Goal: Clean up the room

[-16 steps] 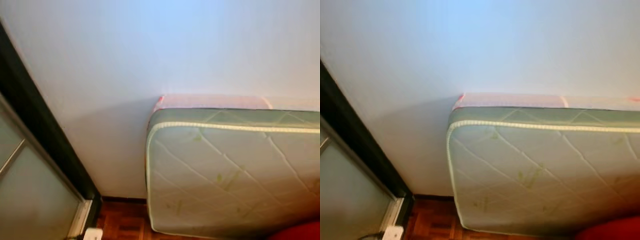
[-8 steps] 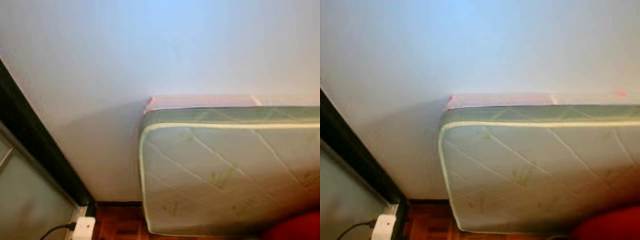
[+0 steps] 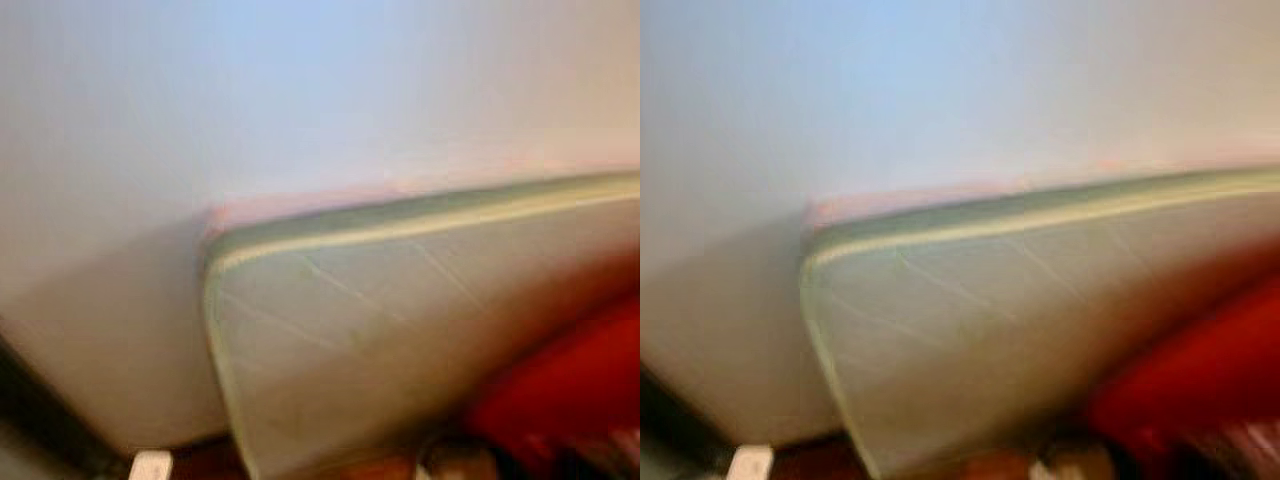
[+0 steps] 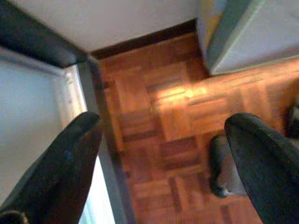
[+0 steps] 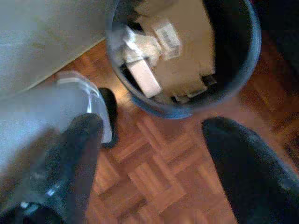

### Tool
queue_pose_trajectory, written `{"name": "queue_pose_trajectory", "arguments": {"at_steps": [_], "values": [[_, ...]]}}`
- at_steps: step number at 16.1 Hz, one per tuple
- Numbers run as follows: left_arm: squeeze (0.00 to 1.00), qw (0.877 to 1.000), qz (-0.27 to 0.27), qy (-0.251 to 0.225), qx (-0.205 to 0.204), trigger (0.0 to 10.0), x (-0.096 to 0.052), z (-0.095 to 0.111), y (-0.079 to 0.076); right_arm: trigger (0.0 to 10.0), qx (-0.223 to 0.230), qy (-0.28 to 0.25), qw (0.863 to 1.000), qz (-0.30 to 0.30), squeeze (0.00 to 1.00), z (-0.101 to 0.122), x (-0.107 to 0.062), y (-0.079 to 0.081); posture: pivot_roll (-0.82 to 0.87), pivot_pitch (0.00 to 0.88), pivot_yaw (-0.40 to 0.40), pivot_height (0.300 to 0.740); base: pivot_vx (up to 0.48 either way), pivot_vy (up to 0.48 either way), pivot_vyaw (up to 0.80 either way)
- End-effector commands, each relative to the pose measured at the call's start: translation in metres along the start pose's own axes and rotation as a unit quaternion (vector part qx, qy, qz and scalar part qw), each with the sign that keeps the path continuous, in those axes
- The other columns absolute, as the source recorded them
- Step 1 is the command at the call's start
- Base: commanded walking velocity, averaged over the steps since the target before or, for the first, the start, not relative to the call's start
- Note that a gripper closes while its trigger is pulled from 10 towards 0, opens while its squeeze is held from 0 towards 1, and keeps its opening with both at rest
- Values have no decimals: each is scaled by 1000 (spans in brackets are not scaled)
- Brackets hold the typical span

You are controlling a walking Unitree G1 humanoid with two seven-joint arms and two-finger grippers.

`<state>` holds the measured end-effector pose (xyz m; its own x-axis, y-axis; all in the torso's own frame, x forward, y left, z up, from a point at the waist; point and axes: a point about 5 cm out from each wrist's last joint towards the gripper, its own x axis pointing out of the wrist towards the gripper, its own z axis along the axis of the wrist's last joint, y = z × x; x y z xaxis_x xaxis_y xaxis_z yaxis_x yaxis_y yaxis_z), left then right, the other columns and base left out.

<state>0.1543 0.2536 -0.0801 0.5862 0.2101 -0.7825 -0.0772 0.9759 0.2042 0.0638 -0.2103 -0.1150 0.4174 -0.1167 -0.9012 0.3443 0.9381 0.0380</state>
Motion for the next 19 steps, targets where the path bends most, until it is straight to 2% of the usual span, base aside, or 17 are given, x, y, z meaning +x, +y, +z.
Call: {"name": "queue_pose_trajectory", "arguments": {"at_steps": [1,5,14,19], "values": [[0,1000,-9,-2,-9,10000,0,0,-10,10000,-4,0,1000,9,0,3,1,4,252,49,-36,740,0,0,0],[0,1000,-16,3,-12,10000,0,-4,-19,10000,-5,-4,1000,7,0,3,1,0,247,53,-48,740,0,0,0],[0,999,-21,19,-15,10000,-2,-13,-21,10000,-15,-4,1000,8,0,4,1,0,241,47,-43,740,0,0,0],[0,1000,-25,16,-5,10000,-1,-7,-21,10000,-16,-5,1000,9,0,4,1,0,244,18,-37,740,0,0,0]]}}
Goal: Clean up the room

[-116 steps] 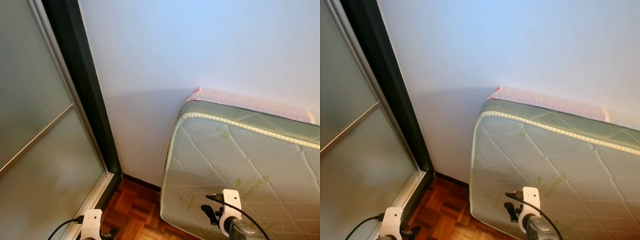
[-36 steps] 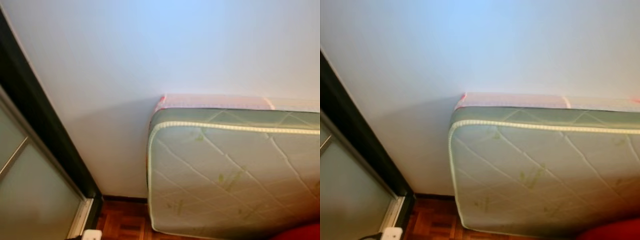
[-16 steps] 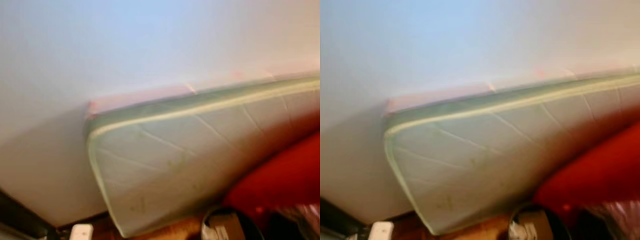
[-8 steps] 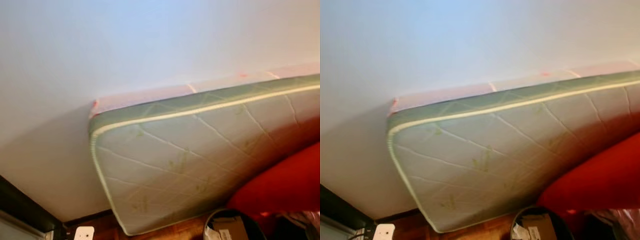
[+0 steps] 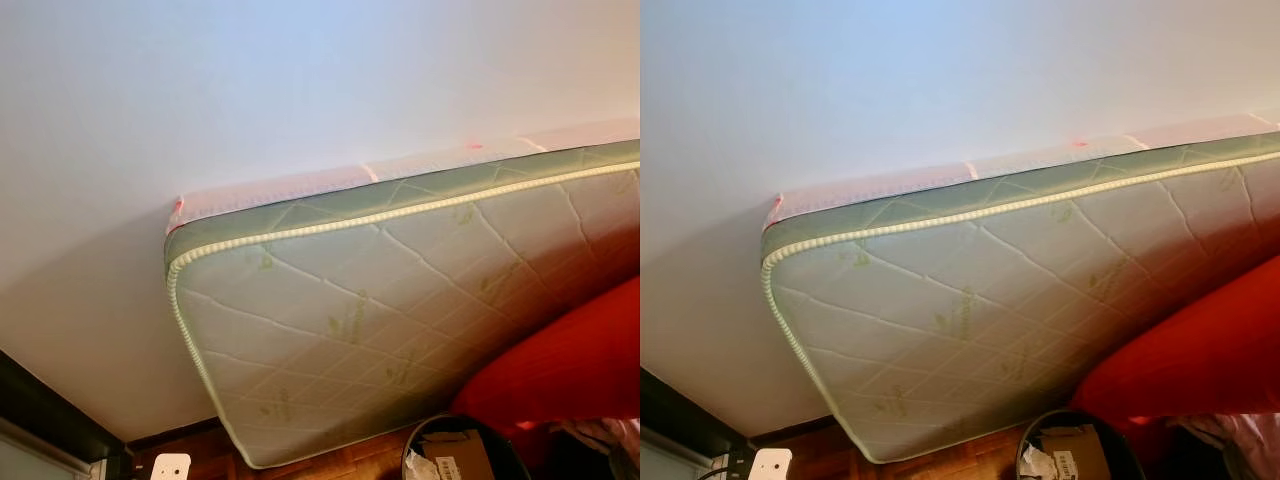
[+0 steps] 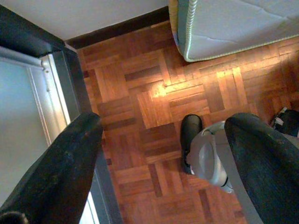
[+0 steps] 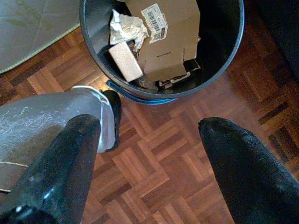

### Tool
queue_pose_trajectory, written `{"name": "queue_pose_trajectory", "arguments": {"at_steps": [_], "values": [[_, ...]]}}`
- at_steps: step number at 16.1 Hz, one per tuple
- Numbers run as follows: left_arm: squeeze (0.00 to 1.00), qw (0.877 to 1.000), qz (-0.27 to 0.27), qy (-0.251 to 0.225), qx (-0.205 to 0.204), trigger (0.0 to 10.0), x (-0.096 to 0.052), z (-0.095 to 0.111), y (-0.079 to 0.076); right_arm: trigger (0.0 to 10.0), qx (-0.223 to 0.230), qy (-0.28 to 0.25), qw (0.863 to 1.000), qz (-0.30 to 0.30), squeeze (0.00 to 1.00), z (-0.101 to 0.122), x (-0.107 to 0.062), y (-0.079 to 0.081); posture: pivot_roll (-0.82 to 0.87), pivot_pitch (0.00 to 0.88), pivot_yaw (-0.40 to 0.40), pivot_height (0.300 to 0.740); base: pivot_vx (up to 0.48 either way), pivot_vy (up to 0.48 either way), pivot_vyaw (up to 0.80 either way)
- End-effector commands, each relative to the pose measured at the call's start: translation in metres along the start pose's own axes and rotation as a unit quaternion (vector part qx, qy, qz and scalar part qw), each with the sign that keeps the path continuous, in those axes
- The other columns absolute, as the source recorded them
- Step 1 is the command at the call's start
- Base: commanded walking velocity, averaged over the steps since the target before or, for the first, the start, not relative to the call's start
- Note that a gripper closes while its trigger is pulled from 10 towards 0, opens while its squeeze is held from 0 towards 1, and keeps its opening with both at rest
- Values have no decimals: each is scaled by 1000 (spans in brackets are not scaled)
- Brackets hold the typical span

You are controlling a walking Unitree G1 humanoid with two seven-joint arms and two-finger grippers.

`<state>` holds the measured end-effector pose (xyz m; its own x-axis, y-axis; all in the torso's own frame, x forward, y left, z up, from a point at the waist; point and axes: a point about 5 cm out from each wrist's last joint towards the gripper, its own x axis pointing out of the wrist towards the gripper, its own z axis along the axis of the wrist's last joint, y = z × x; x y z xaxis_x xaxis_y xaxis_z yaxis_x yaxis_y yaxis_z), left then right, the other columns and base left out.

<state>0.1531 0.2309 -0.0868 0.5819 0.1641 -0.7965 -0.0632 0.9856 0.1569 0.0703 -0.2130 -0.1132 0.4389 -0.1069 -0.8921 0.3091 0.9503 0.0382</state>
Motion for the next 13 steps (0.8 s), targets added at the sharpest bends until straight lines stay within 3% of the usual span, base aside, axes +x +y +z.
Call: {"name": "queue_pose_trajectory", "arguments": {"at_steps": [1,7,13], "values": [[0,1000,-2,11,5,10000,0,-3,3,10000,-1,5,1000,2,0,-3,-1,1,242,12,-35,740,0,0,0],[0,1000,-2,12,16,10000,-1,-4,6,10000,-19,7,1000,9,0,-4,-1,1,243,0,-32,740,-40,0,0],[0,1000,-3,7,14,10000,0,1,4,10000,-17,0,1000,7,0,-2,-1,1,228,15,-30,740,-249,0,0]]}}
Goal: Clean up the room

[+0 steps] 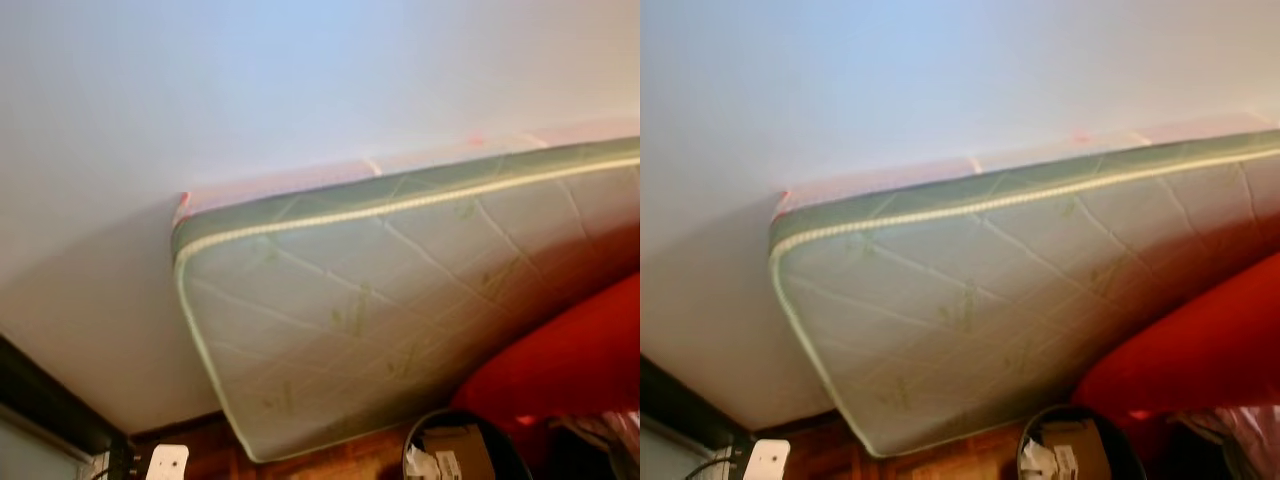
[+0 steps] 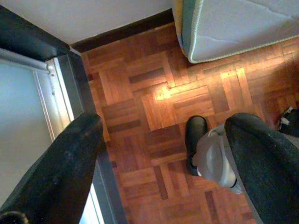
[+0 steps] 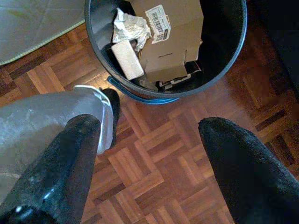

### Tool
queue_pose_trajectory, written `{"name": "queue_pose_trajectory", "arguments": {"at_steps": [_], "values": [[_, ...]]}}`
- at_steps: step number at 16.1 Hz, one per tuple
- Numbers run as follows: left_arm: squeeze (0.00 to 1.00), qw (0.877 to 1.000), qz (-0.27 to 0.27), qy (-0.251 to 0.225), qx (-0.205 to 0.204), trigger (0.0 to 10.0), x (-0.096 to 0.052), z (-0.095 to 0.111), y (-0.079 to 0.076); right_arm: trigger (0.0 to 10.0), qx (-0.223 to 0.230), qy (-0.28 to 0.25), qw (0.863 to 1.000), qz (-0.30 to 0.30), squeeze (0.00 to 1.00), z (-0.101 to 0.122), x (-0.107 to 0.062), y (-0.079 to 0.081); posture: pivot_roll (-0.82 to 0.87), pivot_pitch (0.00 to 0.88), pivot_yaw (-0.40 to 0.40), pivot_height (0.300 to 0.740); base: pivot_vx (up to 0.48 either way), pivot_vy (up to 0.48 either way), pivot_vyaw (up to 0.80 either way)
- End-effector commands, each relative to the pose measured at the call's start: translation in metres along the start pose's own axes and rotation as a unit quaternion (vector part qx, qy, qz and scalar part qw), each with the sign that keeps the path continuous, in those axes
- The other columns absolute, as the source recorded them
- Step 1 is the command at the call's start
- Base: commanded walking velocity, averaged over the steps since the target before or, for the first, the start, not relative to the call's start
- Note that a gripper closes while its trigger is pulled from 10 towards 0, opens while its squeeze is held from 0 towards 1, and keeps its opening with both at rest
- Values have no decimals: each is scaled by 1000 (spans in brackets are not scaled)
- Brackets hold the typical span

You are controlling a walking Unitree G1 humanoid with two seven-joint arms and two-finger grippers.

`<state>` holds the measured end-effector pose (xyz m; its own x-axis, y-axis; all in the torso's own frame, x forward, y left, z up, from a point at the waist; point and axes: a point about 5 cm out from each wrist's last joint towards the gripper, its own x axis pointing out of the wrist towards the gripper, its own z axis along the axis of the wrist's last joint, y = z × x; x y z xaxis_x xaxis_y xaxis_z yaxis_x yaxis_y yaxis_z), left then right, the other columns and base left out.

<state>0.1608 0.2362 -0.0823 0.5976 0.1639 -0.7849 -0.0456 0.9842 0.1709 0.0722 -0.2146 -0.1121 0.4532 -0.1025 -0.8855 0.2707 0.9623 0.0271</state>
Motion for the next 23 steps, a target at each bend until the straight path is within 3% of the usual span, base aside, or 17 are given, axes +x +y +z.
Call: {"name": "queue_pose_trajectory", "arguments": {"at_steps": [1,11,19,23], "values": [[0,1000,-5,17,2,10000,-1,-7,-2,10000,7,5,1000,1,0,-5,-1,2,225,19,-30,740,-262,0,0],[0,1000,-3,21,-2,10000,-3,-13,-2,10000,22,-2,1000,-6,0,-3,-1,0,217,47,-37,740,-160,0,0],[0,1000,-5,21,-6,10000,-1,-9,-6,10000,22,1,1000,-3,0,-1,0,0,224,56,-35,740,0,0,-767],[0,999,-13,32,36,10000,-1,-10,-8,10000,26,2,1000,-3,0,-2,0,2,226,59,-23,740,0,-92,-755]]}}
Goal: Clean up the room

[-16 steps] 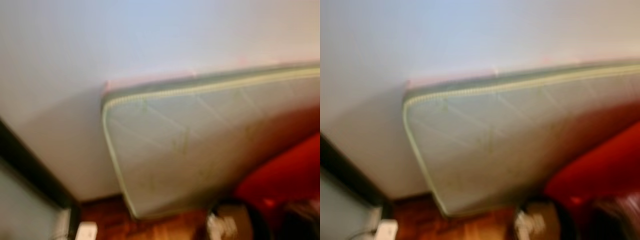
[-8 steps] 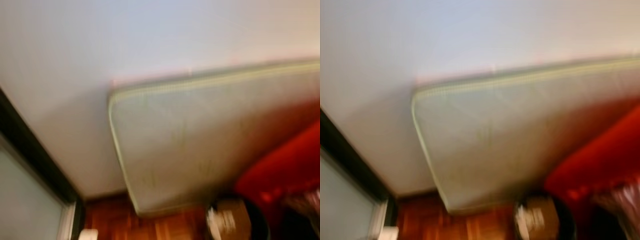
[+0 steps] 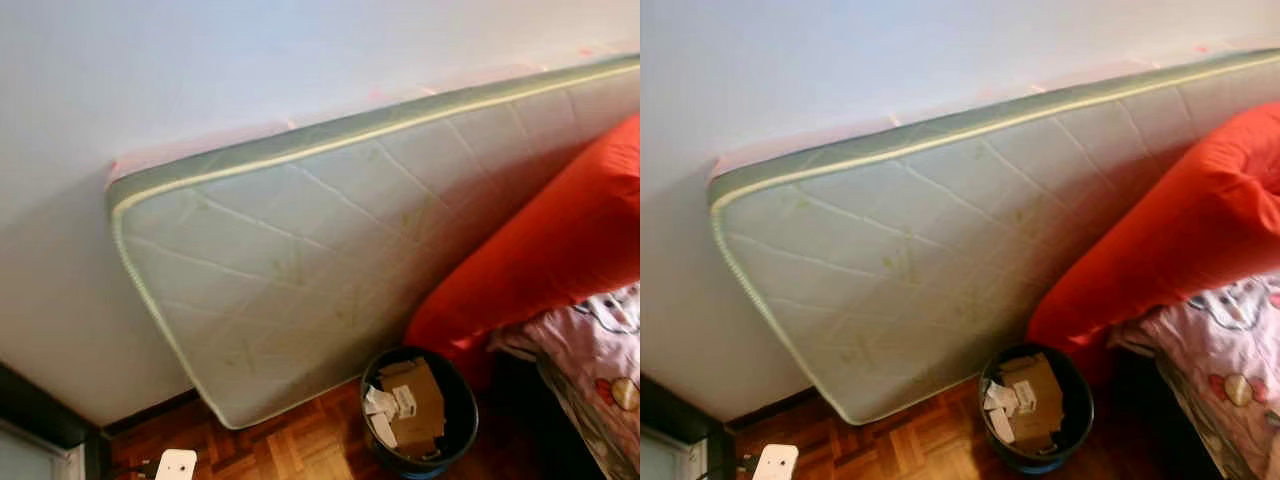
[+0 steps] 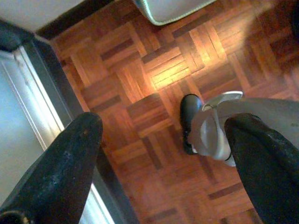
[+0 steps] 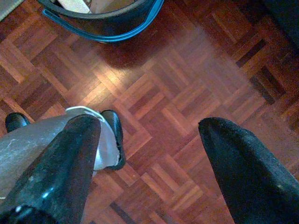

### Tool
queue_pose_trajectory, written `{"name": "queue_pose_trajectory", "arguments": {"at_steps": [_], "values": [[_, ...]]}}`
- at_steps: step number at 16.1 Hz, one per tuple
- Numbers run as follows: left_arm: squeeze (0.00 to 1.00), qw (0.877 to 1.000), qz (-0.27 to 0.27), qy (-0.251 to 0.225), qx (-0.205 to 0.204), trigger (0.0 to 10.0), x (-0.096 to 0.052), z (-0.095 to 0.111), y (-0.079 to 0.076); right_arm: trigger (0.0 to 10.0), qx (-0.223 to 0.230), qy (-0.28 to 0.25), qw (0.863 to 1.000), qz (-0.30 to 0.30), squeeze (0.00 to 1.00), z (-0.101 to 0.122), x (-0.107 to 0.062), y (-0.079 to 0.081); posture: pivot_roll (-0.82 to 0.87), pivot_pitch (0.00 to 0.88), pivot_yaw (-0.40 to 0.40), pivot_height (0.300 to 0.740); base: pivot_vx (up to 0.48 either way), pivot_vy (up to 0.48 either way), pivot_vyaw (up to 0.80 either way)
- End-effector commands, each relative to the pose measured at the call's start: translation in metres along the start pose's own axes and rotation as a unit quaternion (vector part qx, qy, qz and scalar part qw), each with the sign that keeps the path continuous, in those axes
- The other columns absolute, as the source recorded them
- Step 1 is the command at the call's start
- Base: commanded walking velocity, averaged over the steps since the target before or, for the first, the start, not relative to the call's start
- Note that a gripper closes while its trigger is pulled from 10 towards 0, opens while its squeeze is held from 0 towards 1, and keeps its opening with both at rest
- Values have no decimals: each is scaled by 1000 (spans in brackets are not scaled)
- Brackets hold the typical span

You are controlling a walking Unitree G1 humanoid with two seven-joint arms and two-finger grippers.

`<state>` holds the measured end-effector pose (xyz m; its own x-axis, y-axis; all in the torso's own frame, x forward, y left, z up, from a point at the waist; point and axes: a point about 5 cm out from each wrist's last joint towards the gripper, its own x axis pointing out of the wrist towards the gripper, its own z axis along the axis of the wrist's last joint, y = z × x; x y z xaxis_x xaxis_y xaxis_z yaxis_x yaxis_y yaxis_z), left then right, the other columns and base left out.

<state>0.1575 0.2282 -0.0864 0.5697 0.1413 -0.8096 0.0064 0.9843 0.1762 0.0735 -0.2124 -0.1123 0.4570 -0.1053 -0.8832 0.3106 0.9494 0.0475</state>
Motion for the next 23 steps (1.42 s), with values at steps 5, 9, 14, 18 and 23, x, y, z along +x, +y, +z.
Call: {"name": "queue_pose_trajectory", "arguments": {"at_steps": [5,9,14,18,23], "values": [[0,1000,4,18,9,10000,-1,-6,3,10000,6,5,1000,1,0,-3,0,3,230,55,-12,740,0,-75,-754],[0,1000,4,17,22,10000,-1,-4,3,10000,7,5,1000,1,0,-3,0,3,231,53,-13,740,0,-263,-747],[0,1000,9,16,10,10000,-1,-4,5,10000,3,4,1000,3,0,-1,0,4,239,47,-17,740,0,0,-744],[0,1000,6,8,-1,10000,1,1,2,10000,2,-3,1000,5,0,5,2,5,231,26,-27,740,0,0,-744],[0,1000,4,4,-8,10000,2,6,-1,10000,1,-8,1000,2,0,10,4,3,234,17,-45,740,0,0,-745]]}}
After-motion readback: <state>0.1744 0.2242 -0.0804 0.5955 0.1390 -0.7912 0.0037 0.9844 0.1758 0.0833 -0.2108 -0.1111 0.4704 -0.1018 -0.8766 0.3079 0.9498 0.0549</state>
